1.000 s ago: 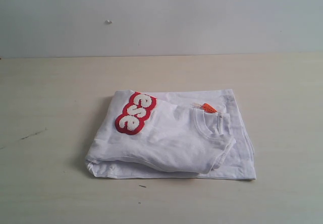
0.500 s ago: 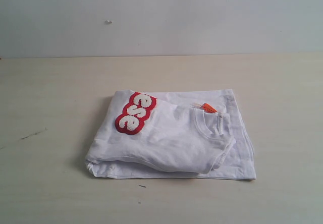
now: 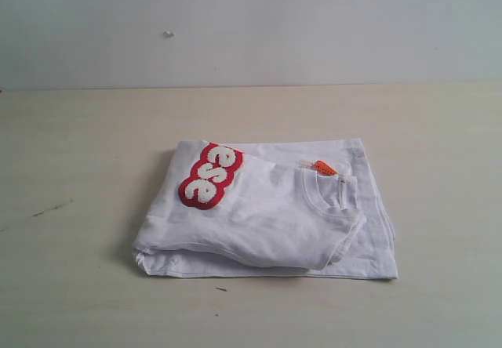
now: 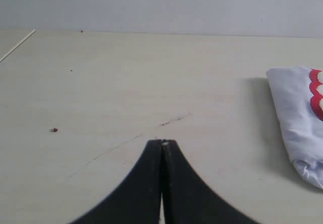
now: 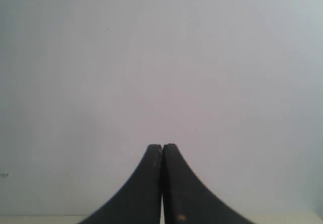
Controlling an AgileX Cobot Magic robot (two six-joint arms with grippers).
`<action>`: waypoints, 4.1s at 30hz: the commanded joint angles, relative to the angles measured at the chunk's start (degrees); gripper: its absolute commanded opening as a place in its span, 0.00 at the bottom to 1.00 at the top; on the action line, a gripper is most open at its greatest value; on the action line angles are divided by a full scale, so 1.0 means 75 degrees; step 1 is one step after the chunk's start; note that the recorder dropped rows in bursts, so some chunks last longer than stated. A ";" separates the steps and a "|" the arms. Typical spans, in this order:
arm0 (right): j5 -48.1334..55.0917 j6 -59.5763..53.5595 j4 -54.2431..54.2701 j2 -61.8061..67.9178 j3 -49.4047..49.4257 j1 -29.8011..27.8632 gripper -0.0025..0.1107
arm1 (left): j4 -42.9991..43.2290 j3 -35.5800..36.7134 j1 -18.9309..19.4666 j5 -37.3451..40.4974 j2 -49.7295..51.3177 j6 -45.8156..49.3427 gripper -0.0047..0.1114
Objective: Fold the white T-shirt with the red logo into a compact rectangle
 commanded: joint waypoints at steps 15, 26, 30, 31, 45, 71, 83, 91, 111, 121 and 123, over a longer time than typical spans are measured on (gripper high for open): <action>0.1575 0.0179 0.2158 -0.0031 -0.1943 -0.0039 0.02 | 0.0001 0.0015 0.0024 -0.0089 -0.0032 0.0027 0.04; 0.3773 -0.3886 0.6768 0.4959 -0.1943 -0.0039 0.43 | 0.0001 0.0015 -0.0301 -0.0089 -0.0032 0.0027 0.04; 0.3707 -0.5078 0.7590 0.7083 -0.1943 -0.0039 0.52 | 0.0001 0.0015 -0.0301 -0.0089 -0.0032 0.0027 0.04; 0.3708 -0.5123 0.7742 0.7436 -0.1982 -0.0039 0.52 | 0.0001 0.0015 -0.0301 -0.0089 -0.0032 0.0027 0.04; 0.4072 -0.7554 1.0051 1.2363 -0.3168 -0.0039 0.52 | 0.0001 0.0015 -0.0301 -0.0089 -0.0032 0.0027 0.04; 0.3337 -0.7833 1.0176 1.4705 -0.4386 0.0797 0.52 | 0.0001 0.0015 -0.0301 -0.0089 -0.0032 0.0027 0.04; 0.4076 -0.8039 1.0301 1.4731 -0.4386 0.0842 0.41 | 0.0001 0.0015 -0.0301 -0.0089 -0.0032 0.0027 0.04; 0.3932 -0.8359 1.0068 1.4737 -0.4386 0.0842 0.13 | 0.0001 0.0015 -0.0301 -0.0089 -0.0032 0.0027 0.04; 0.2326 -0.6648 0.6965 1.2053 -0.5187 0.0842 0.02 | 0.0001 0.0015 -0.0301 -0.0089 -0.0032 0.0027 0.04; 0.0511 -0.1703 -0.0384 1.2073 -0.5699 0.0825 0.02 | 0.0001 0.0015 -0.0301 -0.0089 -0.0032 0.0027 0.04; 0.0915 -0.0231 -0.2670 1.2164 -0.6159 0.0792 0.02 | 0.0001 0.0015 -0.0301 -0.0089 -0.0032 0.0027 0.04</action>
